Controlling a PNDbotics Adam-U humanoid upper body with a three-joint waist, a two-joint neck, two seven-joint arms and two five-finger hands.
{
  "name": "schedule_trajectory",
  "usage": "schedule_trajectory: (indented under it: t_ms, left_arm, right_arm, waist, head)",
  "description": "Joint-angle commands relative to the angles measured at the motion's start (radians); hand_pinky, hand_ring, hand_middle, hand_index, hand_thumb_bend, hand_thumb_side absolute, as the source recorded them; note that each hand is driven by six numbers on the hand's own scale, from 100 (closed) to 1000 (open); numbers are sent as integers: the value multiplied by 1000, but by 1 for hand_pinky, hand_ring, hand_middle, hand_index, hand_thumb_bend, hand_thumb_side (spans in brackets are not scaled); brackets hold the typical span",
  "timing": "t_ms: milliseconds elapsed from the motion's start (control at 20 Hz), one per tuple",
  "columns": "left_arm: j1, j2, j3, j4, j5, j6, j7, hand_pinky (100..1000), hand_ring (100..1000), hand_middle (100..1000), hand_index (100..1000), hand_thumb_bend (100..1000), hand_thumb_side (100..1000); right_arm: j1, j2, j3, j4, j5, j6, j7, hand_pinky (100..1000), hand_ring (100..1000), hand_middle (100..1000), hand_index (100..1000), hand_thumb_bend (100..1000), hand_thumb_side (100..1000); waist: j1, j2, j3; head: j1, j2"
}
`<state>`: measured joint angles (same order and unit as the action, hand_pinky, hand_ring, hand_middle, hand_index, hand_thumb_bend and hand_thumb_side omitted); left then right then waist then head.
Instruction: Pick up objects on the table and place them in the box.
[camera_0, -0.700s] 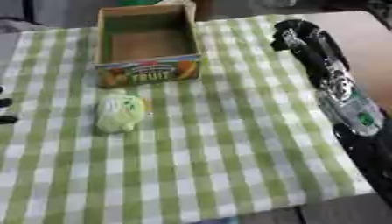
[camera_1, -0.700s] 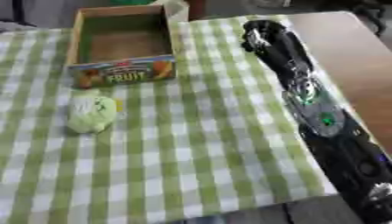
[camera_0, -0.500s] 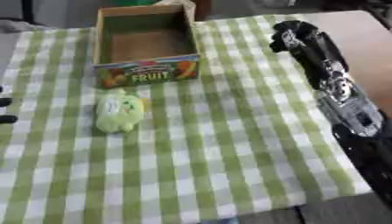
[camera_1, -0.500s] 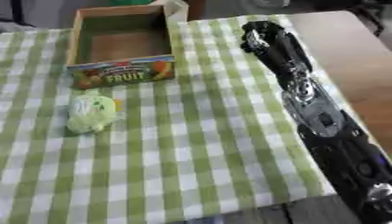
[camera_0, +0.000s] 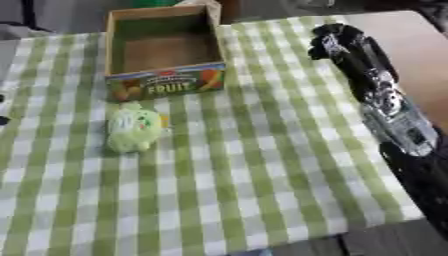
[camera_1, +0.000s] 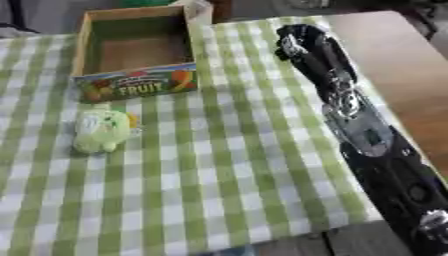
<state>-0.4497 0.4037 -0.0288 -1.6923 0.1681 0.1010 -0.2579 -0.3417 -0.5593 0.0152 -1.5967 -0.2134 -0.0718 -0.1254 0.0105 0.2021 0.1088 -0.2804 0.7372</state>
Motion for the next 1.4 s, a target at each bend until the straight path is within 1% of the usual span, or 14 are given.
schedule_trajectory:
  t_ms: [50, 200, 350, 400, 550, 600, 650, 850, 950, 1100, 1400]
  left_arm:
    - [-53, 79, -39, 8, -42, -39, -23, 651, 782, 761, 709, 249, 100]
    - [-123, 126, -98, 42, -113, -74, -52, 654, 783, 762, 719, 324, 100]
    - [-196, 148, -164, 82, -196, -122, -86, 661, 793, 771, 735, 449, 100]
    - [-219, 149, -186, 101, -226, -138, -97, 662, 795, 773, 740, 473, 100]
    - [-282, 132, -241, 167, -317, -189, -122, 673, 804, 784, 760, 606, 100]
    - [-302, 121, -257, 195, -354, -210, -129, 676, 805, 786, 762, 629, 100]
    - [-318, 110, -269, 223, -389, -230, -132, 682, 810, 791, 767, 677, 100]
    - [-366, 54, -305, 330, -514, -303, -136, 695, 817, 804, 773, 770, 100]
    - [-382, 22, -311, 380, -566, -329, -128, 693, 817, 809, 774, 776, 100]
    - [-392, -22, -307, 444, -623, -348, -112, 689, 815, 811, 775, 771, 100]
    - [-393, -83, -301, 531, -667, -368, -112, 685, 813, 812, 775, 767, 104]
  right_arm:
    - [-12, -18, -7, -8, -5, -2, 4, 653, 604, 564, 708, 100, 586]
    - [-16, -16, -4, -9, -5, -2, 7, 653, 604, 564, 708, 100, 584]
    - [-19, -14, -1, -8, -6, -1, 10, 653, 604, 564, 708, 100, 585]
    - [-20, -13, 1, -8, -6, -1, 11, 653, 604, 564, 708, 100, 585]
    - [-23, -11, 3, -9, -7, -1, 13, 653, 604, 564, 708, 100, 584]
    - [-24, -10, 4, -9, -7, 0, 14, 653, 604, 564, 708, 100, 584]
    - [-24, -9, 4, -9, -7, 0, 14, 653, 604, 563, 708, 100, 584]
    - [-24, -8, 5, -9, -8, -1, 14, 653, 603, 563, 708, 100, 586]
    - [-24, -6, 5, -8, -8, 0, 14, 653, 603, 563, 708, 100, 589]
    - [-25, -2, 7, -6, -8, 0, 15, 653, 603, 563, 708, 100, 592]
    - [-29, 2, 8, -2, -9, -1, 16, 653, 604, 563, 709, 100, 594]
  waist:
    - [2, -18, -3]
    - [1, -20, -11]
    - [2, -22, -21]
    - [2, -22, -24]
    - [2, -23, -33]
    - [2, -23, -36]
    - [2, -23, -38]
    - [2, -24, -47]
    - [3, -23, -51]
    - [3, -22, -55]
    - [1, -20, -62]
  head:
    - [5, -11]
    - [11, -12]
    - [18, -12]
    - [20, -12]
    - [25, -11]
    - [26, -10]
    - [27, -10]
    - [31, -6]
    - [33, -5]
    - [34, -5]
    - [38, -4]
